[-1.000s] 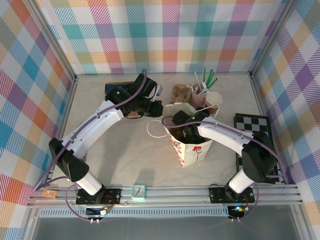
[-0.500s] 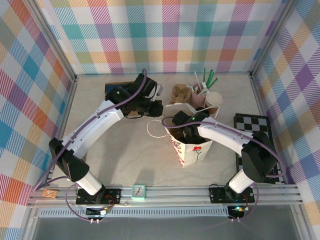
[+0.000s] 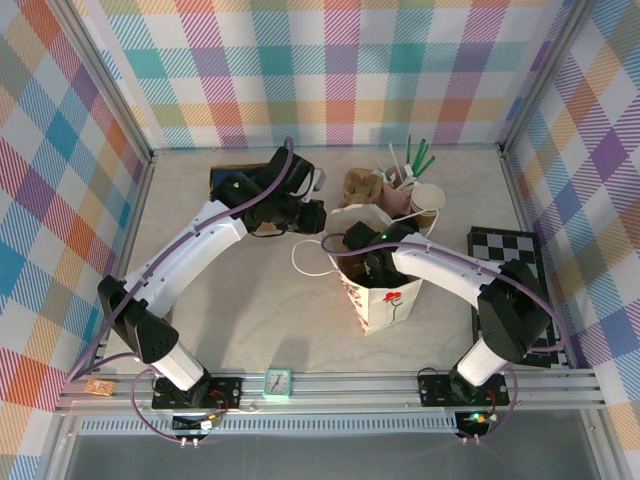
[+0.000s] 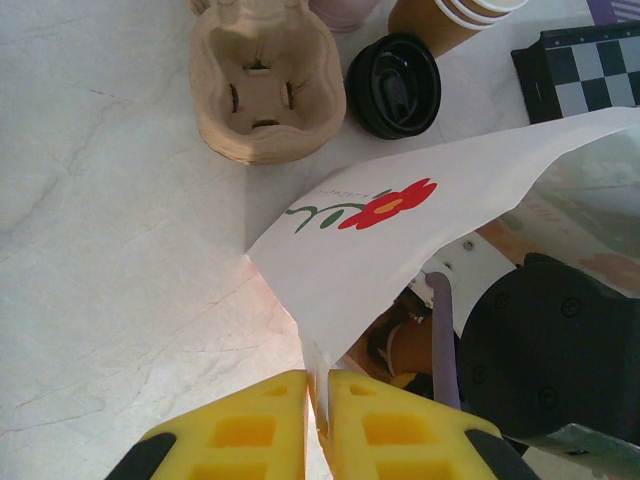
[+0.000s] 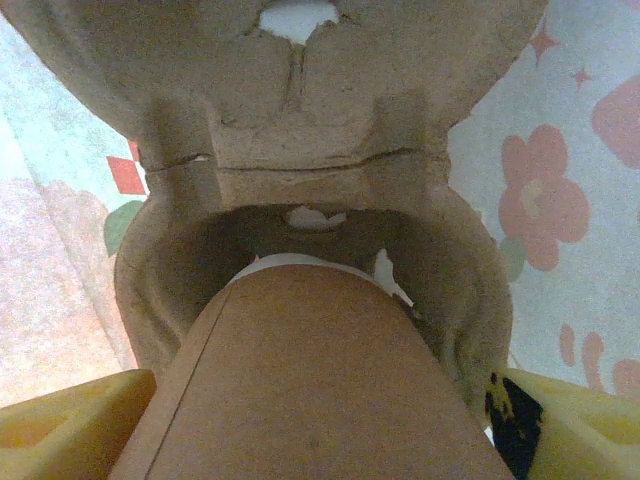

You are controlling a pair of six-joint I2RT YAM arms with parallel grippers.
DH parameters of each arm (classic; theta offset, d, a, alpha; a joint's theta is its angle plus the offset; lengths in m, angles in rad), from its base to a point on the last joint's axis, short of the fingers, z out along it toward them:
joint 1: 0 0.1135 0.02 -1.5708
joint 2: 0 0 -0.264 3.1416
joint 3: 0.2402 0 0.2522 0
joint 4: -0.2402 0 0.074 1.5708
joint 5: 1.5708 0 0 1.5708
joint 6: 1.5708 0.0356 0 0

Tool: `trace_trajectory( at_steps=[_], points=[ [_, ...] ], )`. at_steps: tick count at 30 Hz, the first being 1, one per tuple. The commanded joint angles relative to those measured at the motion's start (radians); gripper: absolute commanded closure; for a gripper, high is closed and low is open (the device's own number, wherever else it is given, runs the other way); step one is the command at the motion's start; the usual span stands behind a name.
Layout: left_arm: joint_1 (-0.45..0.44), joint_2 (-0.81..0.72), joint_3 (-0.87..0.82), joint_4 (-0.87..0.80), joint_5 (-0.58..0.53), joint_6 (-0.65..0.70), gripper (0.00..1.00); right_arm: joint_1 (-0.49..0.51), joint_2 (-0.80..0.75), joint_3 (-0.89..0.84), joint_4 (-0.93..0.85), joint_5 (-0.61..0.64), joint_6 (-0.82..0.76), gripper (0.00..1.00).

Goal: Pack the takeout coffee

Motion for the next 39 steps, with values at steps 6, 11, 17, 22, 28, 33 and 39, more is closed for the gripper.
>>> trace_trajectory(
  at_steps=[6, 11, 17, 22, 28, 33, 39],
  points=[
    [-0.011, 0.003, -0.02, -0.026, -0.008, 0.01, 0.86, -0.009, 0.023, 0.023, 0.01, 0.017, -0.013, 0.73],
    [-0.011, 0.0, -0.023, -0.027, -0.008, 0.01, 0.87, -0.013, 0.025, 0.024, 0.014, 0.02, -0.014, 0.73],
    [-0.011, 0.0, -0.03, -0.026, -0.008, 0.008, 0.86, -0.018, 0.027, 0.026, 0.019, 0.02, -0.016, 0.73],
    [-0.011, -0.002, -0.034, -0.026, -0.008, 0.008, 0.87, -0.021, 0.033, 0.024, 0.023, 0.021, -0.02, 0.73],
    [-0.01, -0.005, -0.035, -0.027, -0.013, 0.009, 0.87, -0.025, 0.044, 0.029, 0.028, 0.019, -0.024, 0.73],
    [-0.011, -0.007, -0.035, -0.029, -0.016, 0.011, 0.87, -0.026, 0.054, 0.023, 0.035, 0.019, -0.028, 0.73],
    [-0.01, -0.005, -0.036, -0.027, -0.015, 0.01, 0.87, -0.028, 0.061, 0.015, 0.048, 0.017, -0.027, 0.74]
  ],
)
